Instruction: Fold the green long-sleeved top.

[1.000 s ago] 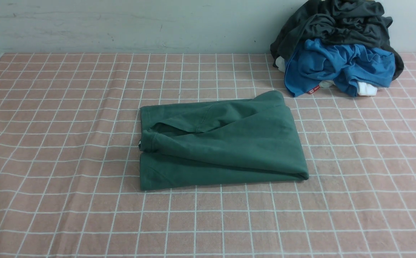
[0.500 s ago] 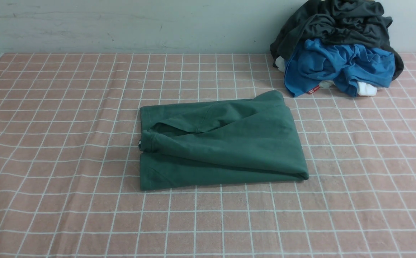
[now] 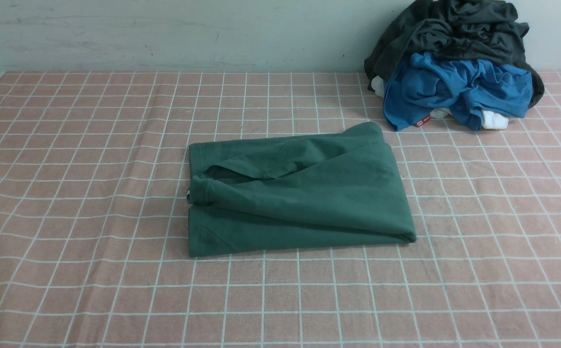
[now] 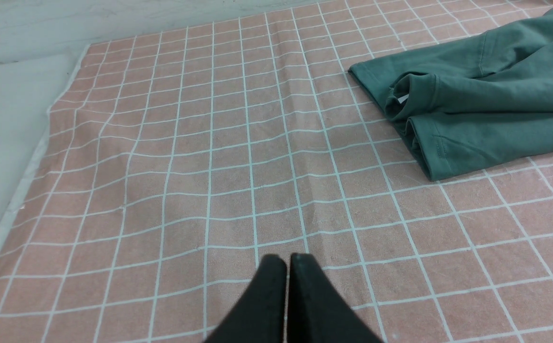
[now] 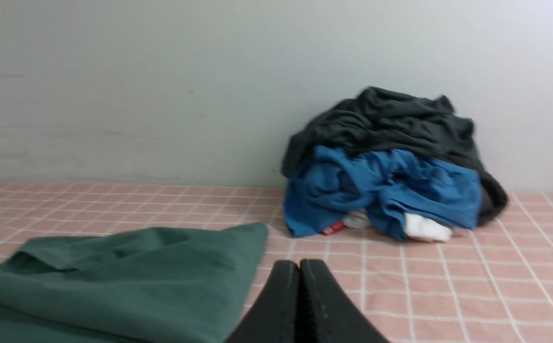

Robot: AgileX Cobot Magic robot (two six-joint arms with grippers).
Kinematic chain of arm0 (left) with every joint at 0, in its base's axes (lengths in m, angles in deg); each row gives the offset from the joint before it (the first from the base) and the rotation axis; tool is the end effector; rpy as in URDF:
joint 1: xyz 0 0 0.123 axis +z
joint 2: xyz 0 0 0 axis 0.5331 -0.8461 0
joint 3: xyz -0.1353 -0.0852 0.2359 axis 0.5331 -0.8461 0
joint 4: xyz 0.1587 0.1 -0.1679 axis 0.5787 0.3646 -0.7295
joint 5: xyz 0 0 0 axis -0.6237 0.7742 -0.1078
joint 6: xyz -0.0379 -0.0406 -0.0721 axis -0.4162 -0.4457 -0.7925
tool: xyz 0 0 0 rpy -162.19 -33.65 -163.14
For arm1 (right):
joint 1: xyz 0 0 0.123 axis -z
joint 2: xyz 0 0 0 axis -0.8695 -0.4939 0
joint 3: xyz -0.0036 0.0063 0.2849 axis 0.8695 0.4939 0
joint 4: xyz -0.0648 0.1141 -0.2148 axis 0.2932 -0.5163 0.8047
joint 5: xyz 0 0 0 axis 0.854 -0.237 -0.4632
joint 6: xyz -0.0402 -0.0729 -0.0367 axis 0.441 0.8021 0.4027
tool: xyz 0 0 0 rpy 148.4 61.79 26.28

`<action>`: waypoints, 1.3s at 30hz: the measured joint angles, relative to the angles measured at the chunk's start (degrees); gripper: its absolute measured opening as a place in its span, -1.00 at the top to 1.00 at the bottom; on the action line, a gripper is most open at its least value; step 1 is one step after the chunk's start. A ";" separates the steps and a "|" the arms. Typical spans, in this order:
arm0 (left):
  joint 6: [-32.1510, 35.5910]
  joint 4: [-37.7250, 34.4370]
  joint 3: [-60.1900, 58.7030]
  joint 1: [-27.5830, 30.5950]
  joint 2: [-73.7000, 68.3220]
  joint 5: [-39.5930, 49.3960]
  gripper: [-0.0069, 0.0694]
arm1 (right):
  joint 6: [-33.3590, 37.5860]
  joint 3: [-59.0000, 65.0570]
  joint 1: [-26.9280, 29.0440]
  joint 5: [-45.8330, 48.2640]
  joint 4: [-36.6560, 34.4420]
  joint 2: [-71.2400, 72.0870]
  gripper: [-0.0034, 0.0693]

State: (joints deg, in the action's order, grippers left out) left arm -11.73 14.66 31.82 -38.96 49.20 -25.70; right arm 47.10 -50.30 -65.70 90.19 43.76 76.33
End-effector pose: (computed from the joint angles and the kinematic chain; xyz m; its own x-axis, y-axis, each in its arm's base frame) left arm -0.0018 0.0075 0.2842 -0.3320 0.1448 -0.9321 0.0787 0.9890 0.1256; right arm 0.0627 0.0063 0.2025 -0.0492 0.1093 -0.9928 -0.0930 0.9892 0.1136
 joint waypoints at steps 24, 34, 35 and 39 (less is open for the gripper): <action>-0.05 0.00 -0.19 0.00 0.00 0.05 0.83 | -11.49 1.04 8.33 17.69 10.40 5.04 0.94; -0.05 0.00 -0.19 0.00 0.00 0.05 0.83 | -11.49 1.04 8.33 17.75 10.40 5.04 0.94; -0.05 0.00 -0.19 0.00 0.00 0.05 0.83 | -11.49 1.04 8.33 17.75 10.40 5.04 0.94; -0.05 0.00 -0.19 0.00 0.00 0.05 0.83 | -11.37 1.04 8.33 17.75 10.40 5.04 0.94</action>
State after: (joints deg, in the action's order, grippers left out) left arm -11.78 14.66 31.63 -38.96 49.20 -25.65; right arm 35.73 -49.26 -57.37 107.93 54.16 81.38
